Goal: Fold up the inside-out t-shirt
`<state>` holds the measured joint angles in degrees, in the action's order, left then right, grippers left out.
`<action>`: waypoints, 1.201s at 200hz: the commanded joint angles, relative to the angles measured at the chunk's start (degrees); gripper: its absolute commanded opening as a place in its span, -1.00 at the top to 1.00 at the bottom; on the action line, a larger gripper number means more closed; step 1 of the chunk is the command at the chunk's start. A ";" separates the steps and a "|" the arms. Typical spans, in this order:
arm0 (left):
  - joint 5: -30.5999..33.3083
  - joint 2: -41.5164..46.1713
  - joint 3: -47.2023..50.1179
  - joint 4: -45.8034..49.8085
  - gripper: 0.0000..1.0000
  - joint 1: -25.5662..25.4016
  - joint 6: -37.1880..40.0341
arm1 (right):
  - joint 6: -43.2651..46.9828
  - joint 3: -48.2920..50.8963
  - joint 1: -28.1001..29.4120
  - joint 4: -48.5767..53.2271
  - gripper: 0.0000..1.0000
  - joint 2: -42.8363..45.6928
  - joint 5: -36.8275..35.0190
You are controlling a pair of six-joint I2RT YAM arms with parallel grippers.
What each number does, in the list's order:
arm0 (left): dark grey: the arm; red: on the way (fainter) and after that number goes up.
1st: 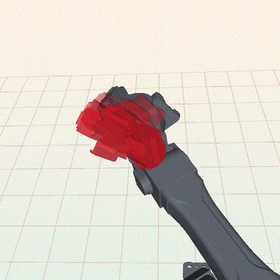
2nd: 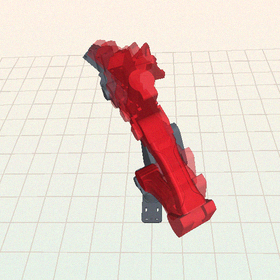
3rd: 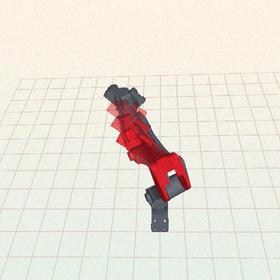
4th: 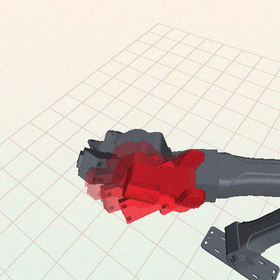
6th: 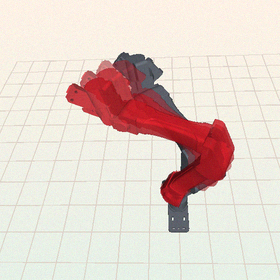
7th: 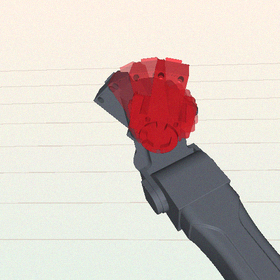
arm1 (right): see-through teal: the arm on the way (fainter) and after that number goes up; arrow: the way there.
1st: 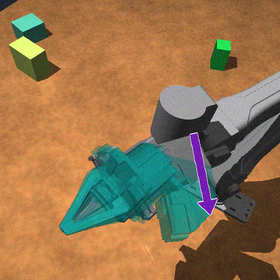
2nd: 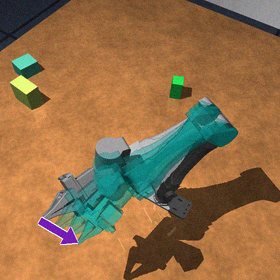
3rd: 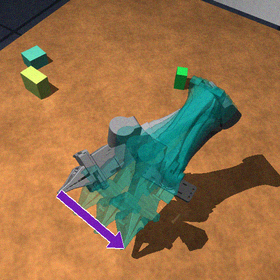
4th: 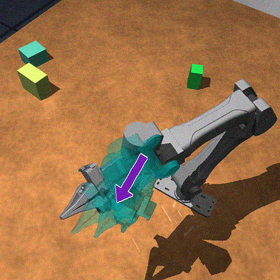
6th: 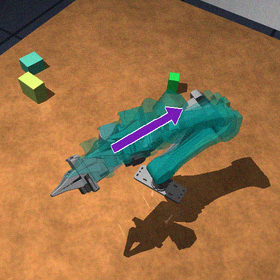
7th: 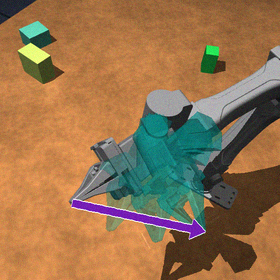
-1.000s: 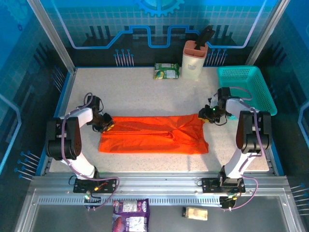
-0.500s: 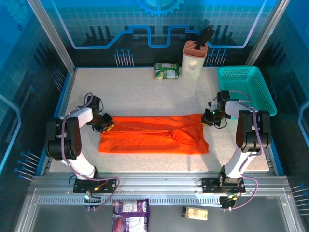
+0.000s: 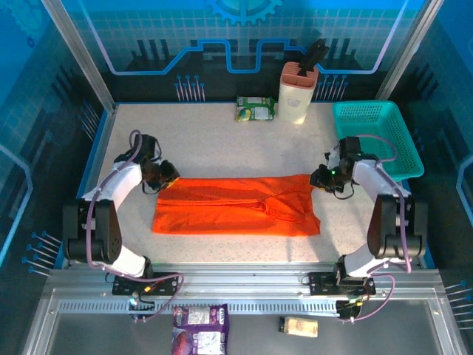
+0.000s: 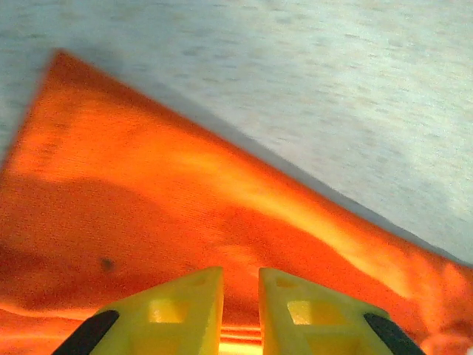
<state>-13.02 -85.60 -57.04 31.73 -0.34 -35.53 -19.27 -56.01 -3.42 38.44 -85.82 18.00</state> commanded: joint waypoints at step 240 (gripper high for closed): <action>-7.64 -26.72 -17.85 -10.84 0.72 -44.78 -19.05 | -16.77 25.70 8.24 -4.87 0.20 19.01 5.02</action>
<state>-19.42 -111.70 -73.12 21.04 -44.97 -54.02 -34.98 -30.87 4.14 35.44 -65.78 21.52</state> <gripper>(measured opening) 0.178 0.401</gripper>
